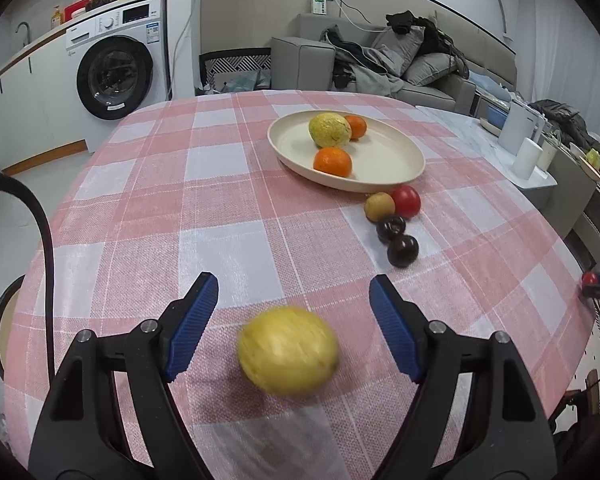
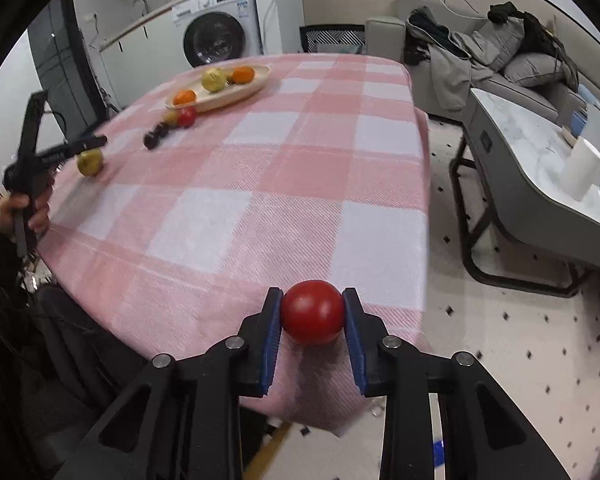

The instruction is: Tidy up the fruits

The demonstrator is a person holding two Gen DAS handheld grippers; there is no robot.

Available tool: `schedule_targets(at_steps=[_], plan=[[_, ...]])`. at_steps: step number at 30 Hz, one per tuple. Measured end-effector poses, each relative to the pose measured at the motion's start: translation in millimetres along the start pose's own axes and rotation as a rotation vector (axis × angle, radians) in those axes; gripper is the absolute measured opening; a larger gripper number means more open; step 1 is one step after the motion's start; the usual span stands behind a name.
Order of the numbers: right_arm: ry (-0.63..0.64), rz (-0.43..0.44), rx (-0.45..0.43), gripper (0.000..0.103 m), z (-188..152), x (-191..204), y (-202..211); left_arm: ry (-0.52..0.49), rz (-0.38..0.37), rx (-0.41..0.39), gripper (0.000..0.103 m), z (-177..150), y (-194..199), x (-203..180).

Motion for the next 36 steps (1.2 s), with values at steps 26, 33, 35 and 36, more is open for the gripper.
schedule_targets(at_steps=[26, 33, 35, 36], plan=[[-0.047, 0.191, -0.184, 0.031, 116, 97, -63, -0.054, -0.099, 0.139, 0.047, -23, -11, -16], [-0.011, 0.233, -0.172, 0.031, 131, 121, -78, -0.040, -0.110, 0.074, 0.047, -1, -9, -17], [-0.010, 0.238, -0.174, 0.031, 137, 126, -83, -0.030, -0.114, 0.031, 0.047, 12, -8, -18], [-0.011, 0.241, -0.176, 0.031, 139, 127, -85, -0.031, -0.112, 0.019, 0.047, 18, -9, -19]])
Point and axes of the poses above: each gripper's, at about its wrist camera, not at the fingertips, and y roughly against the way its jaws point, x to its left, z to its top, the point moved 3 cm from there along -y, roughly the way its jaws point, and after that the axes turned 9 degrees about -y, right-handed, at the moved point
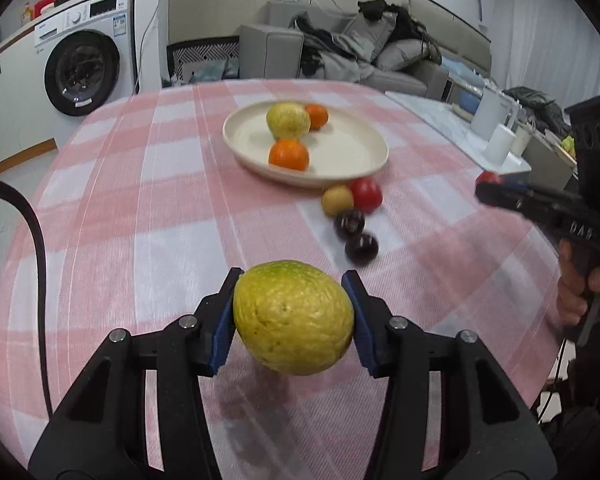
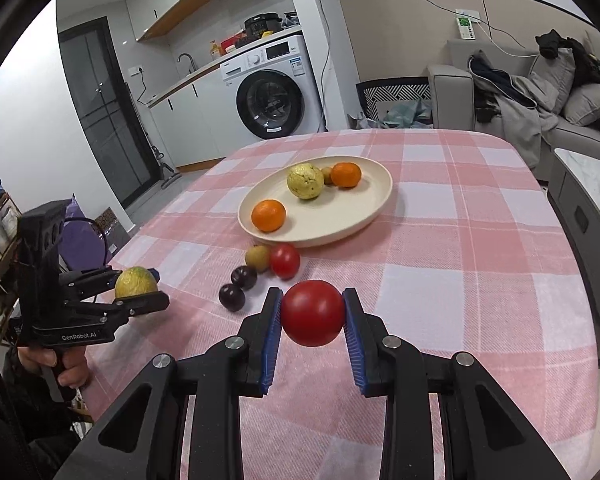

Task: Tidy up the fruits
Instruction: 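Carry the guava and tomato over the cream plate and open both tools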

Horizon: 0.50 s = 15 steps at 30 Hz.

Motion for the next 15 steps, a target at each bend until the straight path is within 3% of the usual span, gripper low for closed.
schedule_targets(at_steps=[8, 15], plan=[[-0.067, -0.004, -0.020, 0.031, 25, 2, -18, 0.011, 0.023, -0.083, 0.047, 46, -19, 5], [-0.085, -0.014, -0.018, 0.031, 42, 4, -42, 0.042, 0.069, -0.110, 0.047, 72, -46, 24]])
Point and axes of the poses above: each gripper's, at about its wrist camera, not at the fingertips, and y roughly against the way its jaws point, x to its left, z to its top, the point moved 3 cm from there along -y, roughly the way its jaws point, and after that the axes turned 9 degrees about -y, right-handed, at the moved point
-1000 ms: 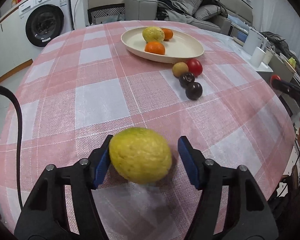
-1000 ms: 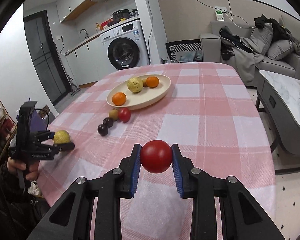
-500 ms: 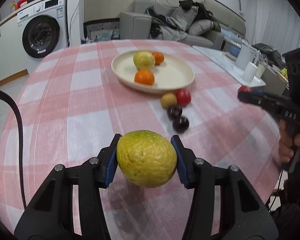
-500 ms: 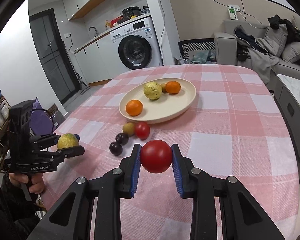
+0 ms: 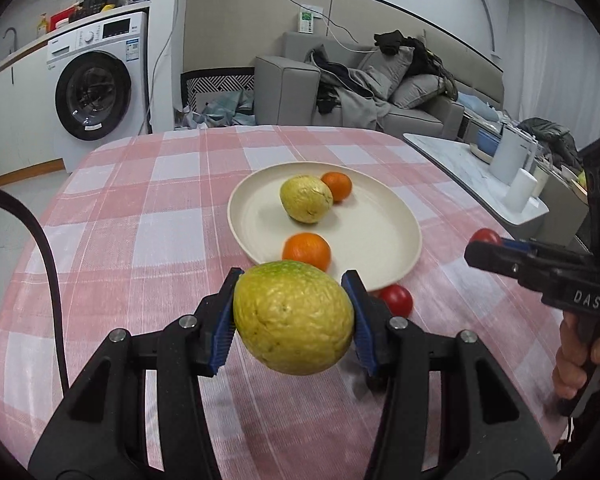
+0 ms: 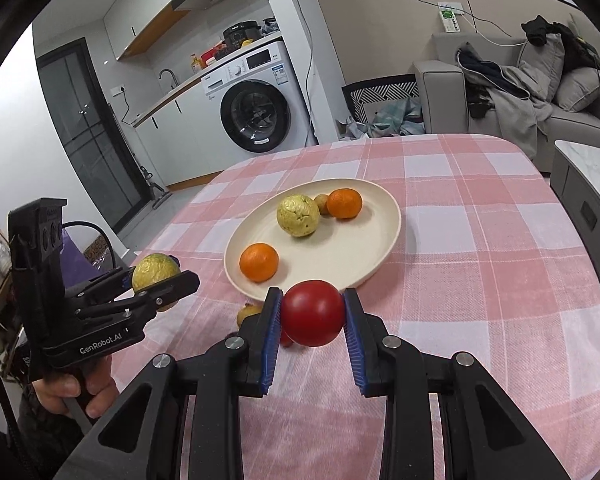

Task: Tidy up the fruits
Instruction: 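Carry the guava and tomato over the cream plate and open both tools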

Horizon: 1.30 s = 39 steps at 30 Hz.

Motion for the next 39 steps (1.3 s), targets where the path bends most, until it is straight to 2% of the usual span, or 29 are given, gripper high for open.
schedule_targets(at_steps=[7, 18, 19, 22, 24, 26, 33, 35, 38, 39], plan=[[-0.001, -0.029, -0.001, 0.031, 6, 5, -30, 0.040, 0.018, 0.009, 0.047, 12, -30, 13], [-0.019, -0.059, 0.040, 0.031, 16, 2, -69, 0.023, 0.029, 0.047, 0.047, 20, -67, 13], [-0.020, -0.061, 0.044, 0.033, 17, 2, -71, 0.023, 0.024, 0.047, 0.047, 22, -70, 13], [-0.008, -0.080, 0.032, 0.052, 16, 3, -70, 0.015, 0.012, 0.047, 0.047, 26, -79, 11], [0.010, -0.089, 0.013, 0.057, 15, 4, -65, 0.002, 0.015, 0.045, 0.047, 30, -81, 8], [0.016, -0.090, 0.004, 0.069, 15, 4, -60, 0.000, 0.020, 0.054, 0.047, 32, -87, 8], [-0.019, -0.089, -0.009, 0.075, 16, -6, -52, 0.048, 0.015, 0.070, 0.047, 37, -96, 21], [-0.022, -0.090, -0.008, 0.078, 16, -6, -50, 0.033, 0.023, 0.071, 0.051, 35, -92, 20], [-0.018, -0.092, -0.009, 0.084, 15, -7, -46, 0.014, 0.035, 0.064, 0.075, 30, -80, 18], [-0.015, -0.090, -0.010, 0.085, 14, -7, -44, 0.013, 0.038, 0.054, 0.086, 29, -75, 17]])
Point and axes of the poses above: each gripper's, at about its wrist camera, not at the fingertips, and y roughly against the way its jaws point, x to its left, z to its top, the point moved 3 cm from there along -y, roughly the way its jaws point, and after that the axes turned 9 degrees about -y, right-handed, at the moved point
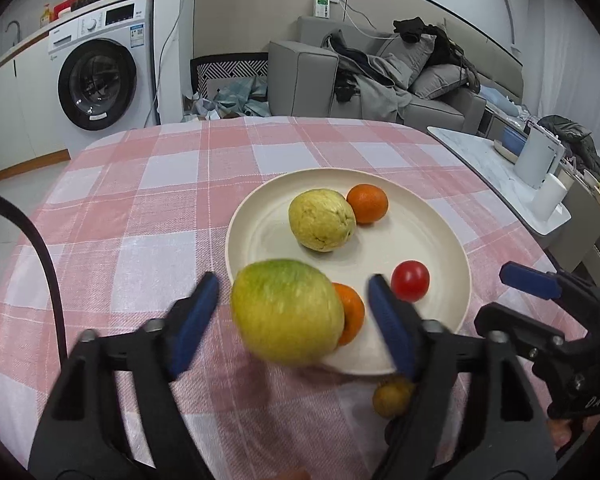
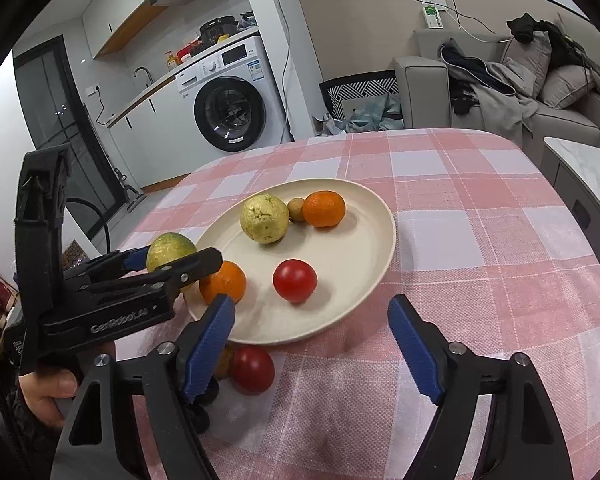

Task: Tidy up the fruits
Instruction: 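Carry the guava and tomato over the cream plate and open both tools, then move the right tool to the second red tomato and close on it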

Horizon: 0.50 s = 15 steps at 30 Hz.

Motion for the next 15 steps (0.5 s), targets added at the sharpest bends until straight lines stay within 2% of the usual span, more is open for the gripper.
schedule_targets(at_steps=[2, 8, 9, 11, 13, 15], plan=[[-0.001, 0.003, -0.009, 0.088, -1, -1, 4, -0.009, -0.001, -0.024, 0.088, -4, 8, -1], [-0.008, -0.005, -0.015, 0.089, -3, -5, 10, -0.015, 0.003, -0.005, 0.088, -14, 24, -2], [-0.006, -0.003, -0.012, 0.091, -3, -6, 11, -0.013, -0.003, -0.007, 0.090, -17, 29, -3], [0.000, 0.000, -0.008, 0.096, -3, -6, 12, -0.010, -0.002, -0.012, 0.101, -20, 37, -2], [0.014, 0.003, -0.004, 0.103, -3, -4, 14, -0.008, 0.007, -0.026, 0.102, -24, 47, -3], [0.029, -0.006, -0.003, 0.103, -2, -2, 14, -0.008, 0.011, -0.027, 0.102, -27, 56, -3]])
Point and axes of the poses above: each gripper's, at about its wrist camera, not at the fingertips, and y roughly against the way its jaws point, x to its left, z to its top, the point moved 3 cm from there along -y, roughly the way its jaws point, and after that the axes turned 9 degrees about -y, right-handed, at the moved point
